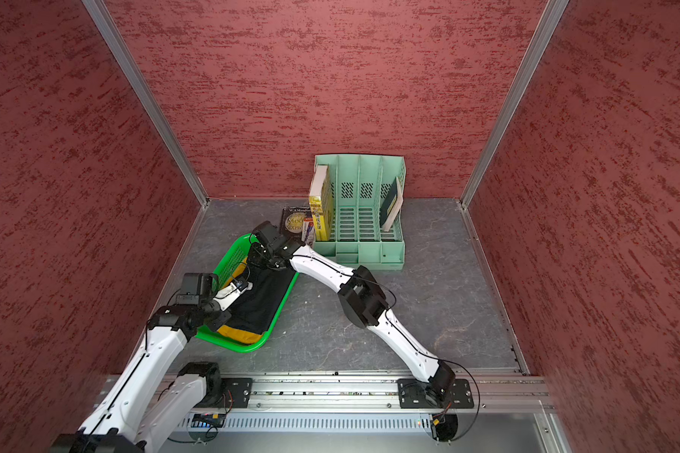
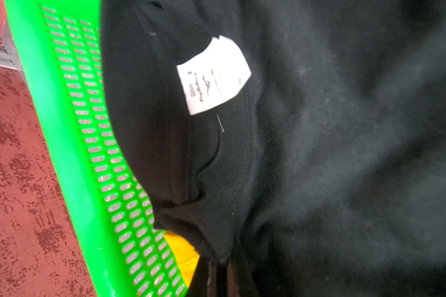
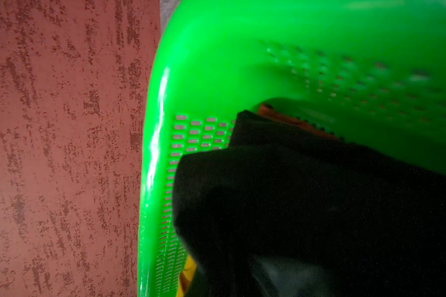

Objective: Put the folded t-shirts into the basket
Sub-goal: Place the T-shirt in the bin.

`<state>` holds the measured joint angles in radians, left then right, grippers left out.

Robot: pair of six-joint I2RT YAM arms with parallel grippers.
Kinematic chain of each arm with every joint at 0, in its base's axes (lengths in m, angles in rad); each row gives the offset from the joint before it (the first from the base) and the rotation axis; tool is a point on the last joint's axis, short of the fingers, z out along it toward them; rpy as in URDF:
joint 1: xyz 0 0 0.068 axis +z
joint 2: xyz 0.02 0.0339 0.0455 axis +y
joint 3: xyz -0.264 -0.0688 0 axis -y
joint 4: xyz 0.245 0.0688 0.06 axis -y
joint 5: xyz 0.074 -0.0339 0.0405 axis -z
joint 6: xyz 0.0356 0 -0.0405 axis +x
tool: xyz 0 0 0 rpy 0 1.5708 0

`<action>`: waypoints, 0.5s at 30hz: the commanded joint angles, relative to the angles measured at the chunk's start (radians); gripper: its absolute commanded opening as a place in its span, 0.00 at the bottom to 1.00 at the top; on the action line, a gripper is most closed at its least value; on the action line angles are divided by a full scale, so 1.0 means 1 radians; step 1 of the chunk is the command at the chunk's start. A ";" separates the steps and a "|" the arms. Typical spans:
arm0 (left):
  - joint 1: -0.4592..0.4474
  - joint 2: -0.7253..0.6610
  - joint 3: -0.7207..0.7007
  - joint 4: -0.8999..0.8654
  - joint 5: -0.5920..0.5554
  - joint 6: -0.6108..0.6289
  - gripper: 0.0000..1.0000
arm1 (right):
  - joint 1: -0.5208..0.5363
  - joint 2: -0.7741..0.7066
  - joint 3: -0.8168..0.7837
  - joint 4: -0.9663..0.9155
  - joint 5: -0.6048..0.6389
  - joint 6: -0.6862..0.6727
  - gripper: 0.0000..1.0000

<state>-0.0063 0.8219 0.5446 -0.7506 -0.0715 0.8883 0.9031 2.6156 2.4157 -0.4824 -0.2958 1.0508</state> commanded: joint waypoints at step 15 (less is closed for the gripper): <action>0.092 0.081 0.019 0.129 -0.052 0.018 0.00 | -0.018 -0.016 0.050 0.113 -0.064 -0.001 0.26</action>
<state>0.0696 0.9134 0.5369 -0.6418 -0.1093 0.8982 0.8917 2.6259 2.4302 -0.4072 -0.3378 1.0687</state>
